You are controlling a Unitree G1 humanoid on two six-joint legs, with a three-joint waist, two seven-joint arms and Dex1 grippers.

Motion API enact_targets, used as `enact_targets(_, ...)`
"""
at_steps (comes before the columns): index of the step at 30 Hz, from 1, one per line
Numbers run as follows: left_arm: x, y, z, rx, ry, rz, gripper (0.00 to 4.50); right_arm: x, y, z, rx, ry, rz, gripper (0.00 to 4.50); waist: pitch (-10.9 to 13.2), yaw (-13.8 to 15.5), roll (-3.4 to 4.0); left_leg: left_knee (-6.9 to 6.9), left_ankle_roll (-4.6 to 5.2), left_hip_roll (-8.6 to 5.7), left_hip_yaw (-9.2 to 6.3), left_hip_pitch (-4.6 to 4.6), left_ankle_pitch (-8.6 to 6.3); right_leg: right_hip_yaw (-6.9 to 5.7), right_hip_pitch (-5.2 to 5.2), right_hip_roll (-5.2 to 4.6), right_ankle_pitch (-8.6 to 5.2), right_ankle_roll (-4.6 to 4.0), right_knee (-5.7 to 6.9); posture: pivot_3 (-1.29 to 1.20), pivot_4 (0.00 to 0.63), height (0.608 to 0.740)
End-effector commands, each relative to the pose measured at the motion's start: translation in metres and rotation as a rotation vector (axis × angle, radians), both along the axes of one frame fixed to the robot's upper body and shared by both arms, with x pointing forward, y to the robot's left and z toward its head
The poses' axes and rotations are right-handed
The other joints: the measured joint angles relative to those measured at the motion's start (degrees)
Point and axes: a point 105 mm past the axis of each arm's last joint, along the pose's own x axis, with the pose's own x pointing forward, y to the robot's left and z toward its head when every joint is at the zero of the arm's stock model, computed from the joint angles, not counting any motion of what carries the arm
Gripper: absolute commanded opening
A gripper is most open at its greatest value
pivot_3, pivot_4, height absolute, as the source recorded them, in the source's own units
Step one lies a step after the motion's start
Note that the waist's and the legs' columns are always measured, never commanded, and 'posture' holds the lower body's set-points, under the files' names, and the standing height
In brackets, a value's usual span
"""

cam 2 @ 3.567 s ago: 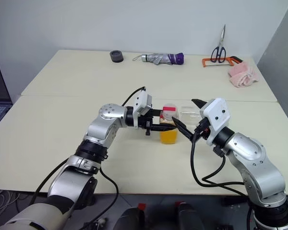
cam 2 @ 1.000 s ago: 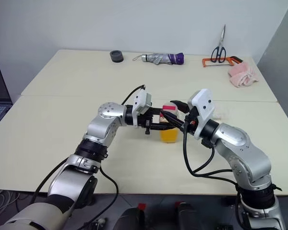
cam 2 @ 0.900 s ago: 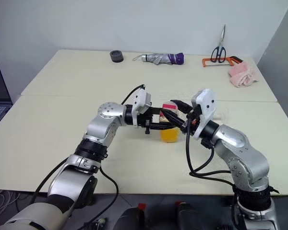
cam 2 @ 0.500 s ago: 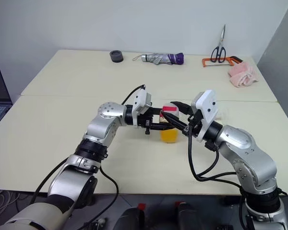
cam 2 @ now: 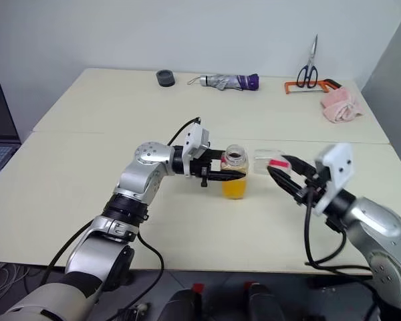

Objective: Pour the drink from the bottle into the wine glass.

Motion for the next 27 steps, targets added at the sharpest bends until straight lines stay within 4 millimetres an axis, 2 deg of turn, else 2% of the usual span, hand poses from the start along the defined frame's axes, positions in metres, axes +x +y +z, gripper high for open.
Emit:
enact_targets(1,-0.004,-0.003,0.017,-0.042,-0.056,-0.025,1.89,0.003,-0.026,-0.019,-0.090,0.000,-0.148,1.74,0.0,-0.1,0.01,0.01,0.00,0.01,0.03,0.01,0.00,0.00,0.00,0.02,0.00,0.00,0.01,0.00,0.150,0.740)
enact_targets(6,-0.005,-0.005,0.018,-0.044,-0.054,-0.032,1.89,0.016,-0.061,-0.070,-0.132,0.080,-0.350,1.74,0.0,-0.5,0.02,0.01,0.00,0.04,0.22,0.17,0.00,0.17,-0.01,0.07,0.00,0.02,0.15,0.00,0.150,0.740)
enact_targets(10,-0.005,-0.005,0.018,-0.043,-0.056,-0.032,1.88,0.015,-0.070,-0.088,-0.117,0.128,-0.372,1.74,0.0,-0.4,0.06,0.00,0.00,0.06,0.24,0.21,0.00,0.20,-0.01,0.12,-0.01,0.01,0.21,0.00,0.150,0.740)
enact_targets(11,-0.005,-0.005,0.019,-0.043,-0.056,-0.031,1.88,0.014,-0.073,-0.091,-0.111,0.138,-0.380,2.08,0.0,-0.4,0.06,0.01,0.00,0.06,0.24,0.20,0.00,0.20,-0.01,0.12,0.00,0.01,0.20,0.00,0.150,0.740)
enact_targets(13,-0.005,-0.005,0.019,-0.043,-0.056,-0.030,1.88,0.012,-0.080,-0.095,-0.093,0.152,-0.404,2.75,0.0,-0.3,0.06,0.01,0.00,0.06,0.24,0.19,0.01,0.20,-0.01,0.11,0.00,0.01,0.20,0.00,0.150,0.740)
enact_targets(18,-0.004,-0.002,0.018,-0.041,-0.055,-0.020,1.88,0.003,-0.081,-0.098,-0.084,0.182,-0.385,4.50,0.0,-0.3,0.06,0.01,0.00,0.06,0.24,0.19,0.00,0.20,-0.01,0.11,0.00,0.01,0.19,0.00,0.150,0.740)
enact_targets(24,-0.002,0.000,0.017,-0.040,-0.053,-0.003,1.88,-0.003,-0.083,-0.091,-0.115,0.177,-0.362,4.50,0.0,-0.3,0.07,0.01,0.00,0.06,0.25,0.20,0.00,0.21,-0.01,0.11,-0.01,0.01,0.20,0.00,0.150,0.740)
enact_targets(27,0.003,0.006,0.018,-0.048,-0.049,0.037,1.88,-0.009,-0.073,-0.074,-0.144,0.150,-0.274,4.50,0.0,-0.3,0.07,0.01,0.00,0.05,0.25,0.18,0.00,0.20,-0.01,0.10,-0.01,0.01,0.19,0.00,0.150,0.740)
